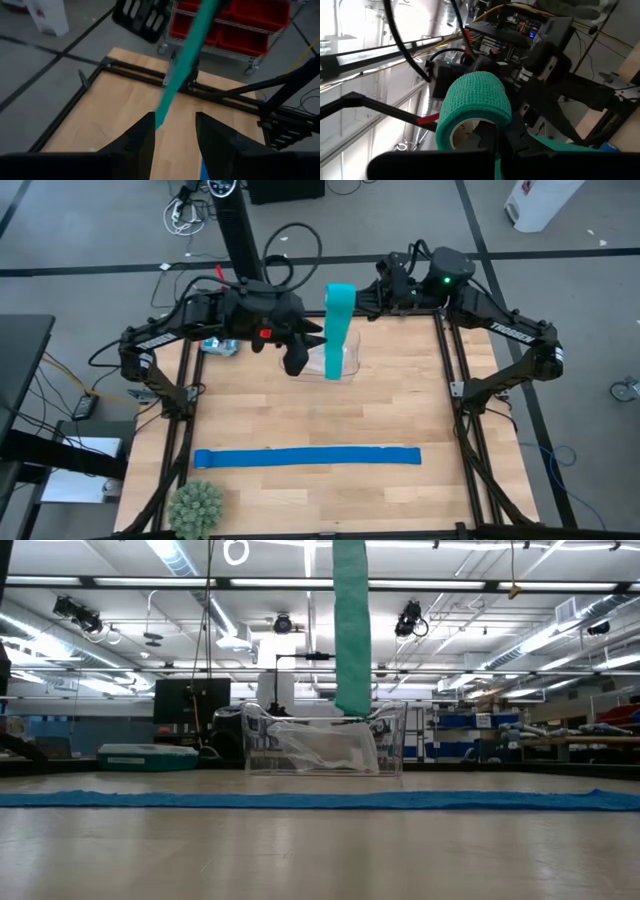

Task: Roll bandage
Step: Roll the green bandage

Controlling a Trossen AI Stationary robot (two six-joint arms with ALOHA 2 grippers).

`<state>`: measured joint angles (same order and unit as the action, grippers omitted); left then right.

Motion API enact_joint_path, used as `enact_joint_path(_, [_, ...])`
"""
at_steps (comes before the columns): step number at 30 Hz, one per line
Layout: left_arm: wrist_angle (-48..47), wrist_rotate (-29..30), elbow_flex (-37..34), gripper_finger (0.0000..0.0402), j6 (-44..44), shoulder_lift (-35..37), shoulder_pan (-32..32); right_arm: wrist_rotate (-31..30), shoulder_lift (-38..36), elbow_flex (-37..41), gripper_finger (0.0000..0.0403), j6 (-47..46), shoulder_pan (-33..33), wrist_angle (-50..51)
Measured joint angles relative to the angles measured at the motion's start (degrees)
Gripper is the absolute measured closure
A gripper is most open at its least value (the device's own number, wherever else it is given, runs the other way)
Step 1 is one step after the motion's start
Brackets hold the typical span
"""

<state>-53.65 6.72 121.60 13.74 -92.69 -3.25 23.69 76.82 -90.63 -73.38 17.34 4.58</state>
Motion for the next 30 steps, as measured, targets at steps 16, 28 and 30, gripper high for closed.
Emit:
enact_joint_path(16, [7.0,0.1,0.0,0.0305,-0.2,-1.6,0.0,-0.9,0.0,0.0,0.0403,1.1,-0.1,0.7])
enact_joint_path(28, [5.2,-9.4,0.0,0.0398,1.9,-1.2,1.6,-2.8,0.0,0.0,0.0403,4.5,0.0,2.1])
enact_joint_path(30, [5.2,-9.5,0.0,0.0398,2.3,-1.2,2.6,-2.9,0.0,0.0,0.0403,5.1,0.5,3.8])
